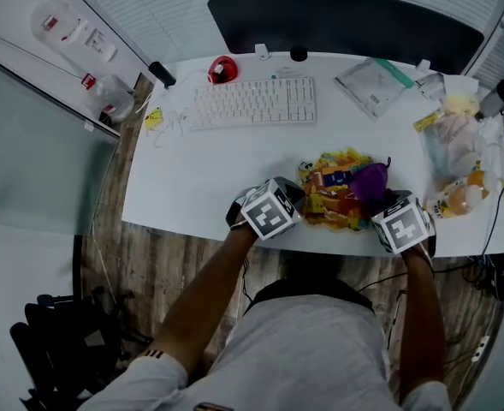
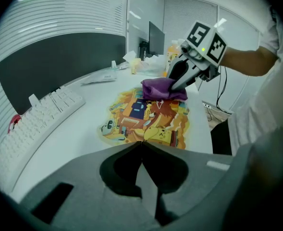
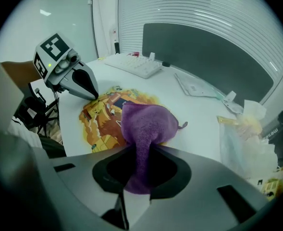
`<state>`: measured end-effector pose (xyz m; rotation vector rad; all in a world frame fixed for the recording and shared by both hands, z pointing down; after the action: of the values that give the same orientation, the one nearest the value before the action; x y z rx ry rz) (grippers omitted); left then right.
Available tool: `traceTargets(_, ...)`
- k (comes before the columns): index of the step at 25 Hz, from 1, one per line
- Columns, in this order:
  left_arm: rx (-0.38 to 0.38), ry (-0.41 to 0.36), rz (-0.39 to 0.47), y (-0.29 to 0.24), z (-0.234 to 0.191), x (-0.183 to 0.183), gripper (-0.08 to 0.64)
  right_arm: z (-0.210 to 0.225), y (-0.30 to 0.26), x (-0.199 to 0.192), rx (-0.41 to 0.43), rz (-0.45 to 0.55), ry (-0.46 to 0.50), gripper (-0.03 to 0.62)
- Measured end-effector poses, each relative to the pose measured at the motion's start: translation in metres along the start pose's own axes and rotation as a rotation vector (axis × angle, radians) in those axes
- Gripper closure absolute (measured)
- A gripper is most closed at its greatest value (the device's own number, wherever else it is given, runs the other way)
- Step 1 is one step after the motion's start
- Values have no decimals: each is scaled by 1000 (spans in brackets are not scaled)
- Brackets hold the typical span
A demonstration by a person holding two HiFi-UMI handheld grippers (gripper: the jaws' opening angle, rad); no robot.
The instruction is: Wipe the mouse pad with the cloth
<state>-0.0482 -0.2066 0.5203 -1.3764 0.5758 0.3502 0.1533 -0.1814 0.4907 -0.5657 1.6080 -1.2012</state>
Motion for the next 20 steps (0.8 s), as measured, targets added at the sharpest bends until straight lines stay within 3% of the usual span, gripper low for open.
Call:
traceTargets(8,0,3,-3,-1,0,0,545,9,15,-7,-32,16,-22,522)
traceTargets(15,1,7,-8,-1,0,-1,545,-55,31,14,74,88,103,522)
traceTargets(20,0,12,-8,0,0,-1,545,-106,20,21,162,68,220,522)
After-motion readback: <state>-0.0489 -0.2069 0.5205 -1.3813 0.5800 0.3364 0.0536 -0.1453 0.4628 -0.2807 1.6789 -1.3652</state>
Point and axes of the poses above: the fingertips, and each gripper's own axes: y backward along the fingers, z to its right, x out of its top, the point moved 5 cm from there along y, backward along the fingers, and after that the axes turned 13 degrees about -y, right-handed, at the moved point
